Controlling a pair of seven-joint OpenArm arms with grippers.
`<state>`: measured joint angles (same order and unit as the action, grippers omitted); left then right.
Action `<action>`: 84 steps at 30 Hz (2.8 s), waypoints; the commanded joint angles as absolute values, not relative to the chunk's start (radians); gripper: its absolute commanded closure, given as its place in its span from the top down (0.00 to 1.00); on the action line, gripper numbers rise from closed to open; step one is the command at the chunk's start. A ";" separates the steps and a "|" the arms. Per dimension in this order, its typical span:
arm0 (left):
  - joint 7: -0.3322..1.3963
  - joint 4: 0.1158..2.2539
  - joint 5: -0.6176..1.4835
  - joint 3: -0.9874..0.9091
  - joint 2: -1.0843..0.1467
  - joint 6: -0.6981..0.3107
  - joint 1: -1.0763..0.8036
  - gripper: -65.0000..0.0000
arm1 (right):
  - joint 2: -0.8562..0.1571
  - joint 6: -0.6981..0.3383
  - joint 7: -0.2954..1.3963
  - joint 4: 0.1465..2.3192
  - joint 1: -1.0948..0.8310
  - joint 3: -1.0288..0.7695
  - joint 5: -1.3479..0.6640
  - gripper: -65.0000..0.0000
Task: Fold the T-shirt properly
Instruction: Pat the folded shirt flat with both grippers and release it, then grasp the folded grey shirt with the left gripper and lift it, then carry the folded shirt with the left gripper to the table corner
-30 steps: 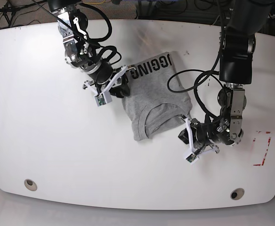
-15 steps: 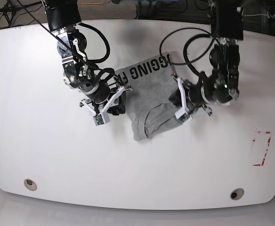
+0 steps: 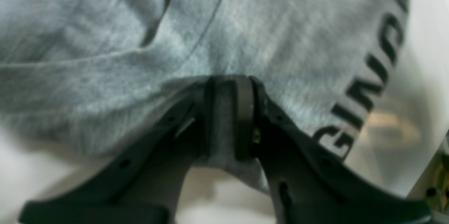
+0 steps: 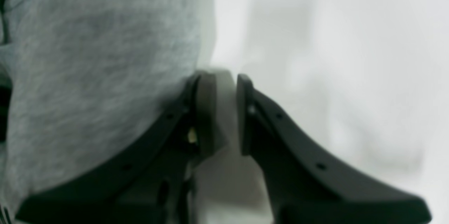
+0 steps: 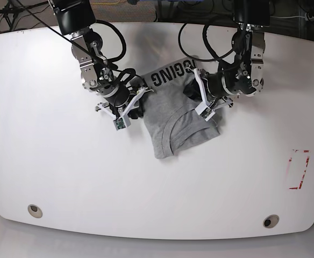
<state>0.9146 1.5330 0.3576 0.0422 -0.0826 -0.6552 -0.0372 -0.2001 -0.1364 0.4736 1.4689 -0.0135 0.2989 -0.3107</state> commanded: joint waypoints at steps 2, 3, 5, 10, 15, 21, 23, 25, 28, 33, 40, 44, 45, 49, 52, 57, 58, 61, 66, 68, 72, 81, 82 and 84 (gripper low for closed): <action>0.915 1.494 0.338 0.035 -0.114 -0.657 0.030 0.13 | -0.174 -0.143 0.481 1.500 -0.036 0.302 -0.286 0.16; 0.915 1.481 0.338 0.035 -0.120 -0.659 0.047 0.13 | -0.170 -0.143 0.481 1.504 -0.044 0.302 -0.278 0.16; 0.915 1.475 0.341 0.035 -0.142 -0.659 0.061 0.13 | -0.163 -0.143 0.483 1.511 -0.054 0.302 -0.272 0.16; 0.915 1.475 0.343 0.036 -0.157 -0.659 0.113 0.13 | -0.148 -0.143 0.489 1.524 -0.073 0.303 -0.271 0.16; 0.938 1.477 0.343 0.036 -0.157 -0.659 0.168 0.13 | -0.136 -0.143 0.527 1.560 -0.076 0.306 -0.274 0.16; 1.030 1.586 0.344 0.035 -0.153 -0.659 0.217 0.13 | -0.151 -0.143 0.593 1.667 -0.084 0.254 -0.275 0.16; 1.038 1.639 0.344 0.038 -0.150 -0.659 0.217 0.13 | -0.160 -0.148 0.615 1.705 -0.096 0.220 -0.275 0.16; 1.036 1.682 0.340 0.041 -0.147 -0.651 0.217 0.13 | -0.163 -0.151 0.631 1.741 -0.101 0.182 -0.275 0.16; 1.021 1.715 0.337 0.035 -0.096 -0.591 0.217 0.14 | -0.183 -0.153 0.661 1.804 -0.107 0.116 -0.275 0.16; 0.947 1.742 0.274 0.071 -0.051 -0.374 0.180 0.39 | -0.232 -0.153 0.682 1.867 -0.108 0.051 -0.275 0.16; 0.723 1.748 0.151 0.214 -0.010 -0.162 0.074 0.65 | -0.252 -0.153 0.693 1.880 -0.108 -0.047 -0.277 0.16; 0.595 1.733 0.059 0.323 -0.010 -0.073 0.036 0.63 | -0.252 -0.154 0.711 1.876 -0.108 -0.090 -0.277 0.16; 0.573 1.724 0.045 0.344 -0.010 -0.061 0.035 0.64 | -0.251 -0.154 0.713 1.876 -0.108 -0.097 -0.277 0.16; 0.461 1.630 -0.025 0.433 -0.010 0.002 0.004 0.63 | -0.249 -0.170 0.716 1.879 -0.110 -0.125 -0.277 0.16; 0.409 1.563 -0.039 0.433 -0.008 0.015 0.001 0.63 | -0.248 -0.206 0.716 1.879 -0.124 -0.143 -0.277 0.16; 0.334 1.431 -0.039 0.429 -0.015 0.016 0.005 0.63 | -0.237 -0.239 0.716 1.880 -0.136 -0.163 -0.277 0.16; 0.323 1.408 -0.039 0.418 -0.018 0.016 0.005 0.63 | -0.231 -0.245 0.716 1.880 -0.136 -0.165 -0.277 0.16; 0.314 1.325 -0.035 0.372 -0.036 0.016 0.007 0.63 | -0.222 -0.246 0.716 1.880 -0.147 -0.197 -0.277 0.16; 0.315 1.224 -0.035 0.262 -0.076 -0.033 0.013 0.63 | -0.211 -0.248 0.716 1.882 -0.156 -0.228 -0.277 0.16; 0.315 1.214 -0.035 0.209 -0.113 -0.097 0.021 0.63 | -0.211 -0.248 0.716 1.885 -0.157 -0.229 -0.277 0.16; 0.315 1.191 -0.041 0.130 -0.186 -0.234 0.024 0.63 | -0.211 -0.248 0.717 1.896 -0.157 -0.229 -0.277 0.16; 0.315 1.165 -0.039 0.041 -0.383 -0.344 -0.007 0.63 | -0.205 -0.248 0.731 1.910 -0.171 -0.223 -0.277 0.16; 0.315 1.164 -0.039 0.038 -0.406 -0.354 -0.008 0.63 | -0.203 -0.248 0.734 1.911 -0.173 -0.222 -0.277 0.16; 0.317 1.159 -0.039 0.027 -0.453 -0.375 -0.013 0.63 | -0.189 -0.248 0.736 1.911 -0.174 -0.220 -0.277 0.16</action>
<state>0.1467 1.1923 0.0681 0.0341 -0.3904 -0.3676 0.0158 -0.1967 -0.2440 0.7616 1.8847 -0.1848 -0.2218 -0.2657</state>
